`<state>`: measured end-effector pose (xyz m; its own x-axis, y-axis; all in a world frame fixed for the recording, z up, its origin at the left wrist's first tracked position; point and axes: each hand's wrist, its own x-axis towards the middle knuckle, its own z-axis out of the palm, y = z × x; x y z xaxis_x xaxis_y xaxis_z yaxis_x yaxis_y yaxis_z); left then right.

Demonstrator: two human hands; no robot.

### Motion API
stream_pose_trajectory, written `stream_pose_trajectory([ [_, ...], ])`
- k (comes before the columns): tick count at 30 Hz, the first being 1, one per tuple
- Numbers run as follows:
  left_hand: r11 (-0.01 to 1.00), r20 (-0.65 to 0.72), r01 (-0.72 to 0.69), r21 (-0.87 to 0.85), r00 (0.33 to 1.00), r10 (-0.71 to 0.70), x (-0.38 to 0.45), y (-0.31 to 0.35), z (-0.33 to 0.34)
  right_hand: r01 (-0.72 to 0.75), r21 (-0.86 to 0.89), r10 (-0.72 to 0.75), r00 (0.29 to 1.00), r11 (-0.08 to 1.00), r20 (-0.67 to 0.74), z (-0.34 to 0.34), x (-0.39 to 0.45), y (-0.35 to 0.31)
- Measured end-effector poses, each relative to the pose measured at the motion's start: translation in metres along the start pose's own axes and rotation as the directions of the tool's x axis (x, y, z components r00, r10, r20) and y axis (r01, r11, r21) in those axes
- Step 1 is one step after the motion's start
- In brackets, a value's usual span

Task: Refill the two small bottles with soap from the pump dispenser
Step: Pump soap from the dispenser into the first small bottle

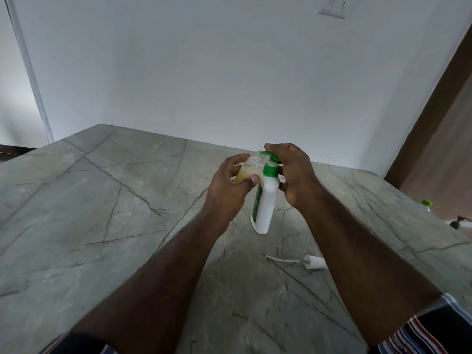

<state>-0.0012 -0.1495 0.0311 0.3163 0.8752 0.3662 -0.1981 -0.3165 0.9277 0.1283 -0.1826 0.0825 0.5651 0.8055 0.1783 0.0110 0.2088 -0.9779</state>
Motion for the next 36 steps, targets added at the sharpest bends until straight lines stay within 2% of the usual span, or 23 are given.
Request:
stream_pose_trajectory([
  [36, 1.0, 0.012, 0.002, 0.026, 1.0, -0.002, 0.0007, -0.0061, 0.0018, -0.016, -0.029, 0.016, 1.0, 0.999, 0.003, -0.0015, -0.0035, 0.0038],
])
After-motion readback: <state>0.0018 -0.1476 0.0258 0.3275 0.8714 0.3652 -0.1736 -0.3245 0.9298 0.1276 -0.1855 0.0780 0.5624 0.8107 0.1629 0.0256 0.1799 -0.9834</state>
